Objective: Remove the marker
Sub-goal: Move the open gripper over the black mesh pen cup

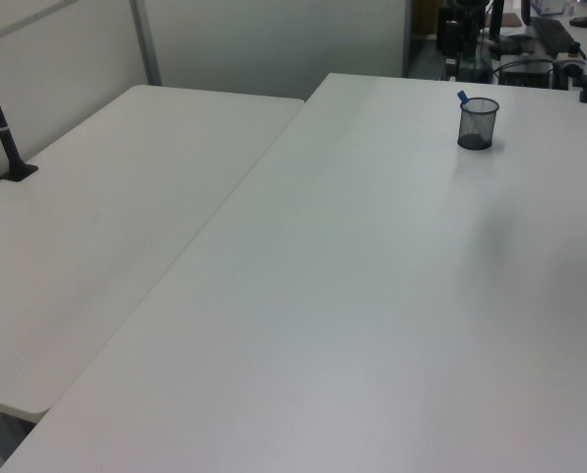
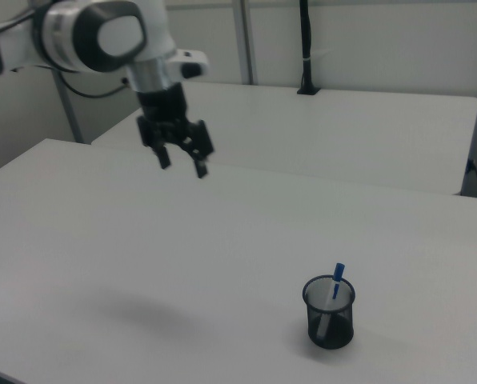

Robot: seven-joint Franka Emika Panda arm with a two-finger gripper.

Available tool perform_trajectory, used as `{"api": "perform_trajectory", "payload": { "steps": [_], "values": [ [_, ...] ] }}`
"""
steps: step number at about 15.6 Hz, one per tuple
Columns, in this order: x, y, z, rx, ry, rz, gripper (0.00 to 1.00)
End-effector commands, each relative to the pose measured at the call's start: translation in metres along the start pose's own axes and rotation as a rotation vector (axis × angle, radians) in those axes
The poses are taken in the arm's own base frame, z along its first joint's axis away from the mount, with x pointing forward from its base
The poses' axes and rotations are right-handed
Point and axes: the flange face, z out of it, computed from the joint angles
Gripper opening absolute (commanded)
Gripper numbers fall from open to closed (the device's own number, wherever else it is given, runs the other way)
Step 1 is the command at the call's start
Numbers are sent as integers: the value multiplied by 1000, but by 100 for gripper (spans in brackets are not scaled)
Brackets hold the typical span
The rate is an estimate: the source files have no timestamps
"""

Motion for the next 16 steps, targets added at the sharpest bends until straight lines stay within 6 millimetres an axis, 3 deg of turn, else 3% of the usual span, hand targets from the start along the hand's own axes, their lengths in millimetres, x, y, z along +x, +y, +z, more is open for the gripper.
{"api": "perform_trajectory", "payload": {
  "steps": [1,7,10,16],
  "values": [
    [15,73,36,-18,12,-27,100],
    [21,189,99,-38,47,2,100],
    [28,211,124,-49,80,27,98],
    [40,233,163,-77,135,36,77]
  ]
}}
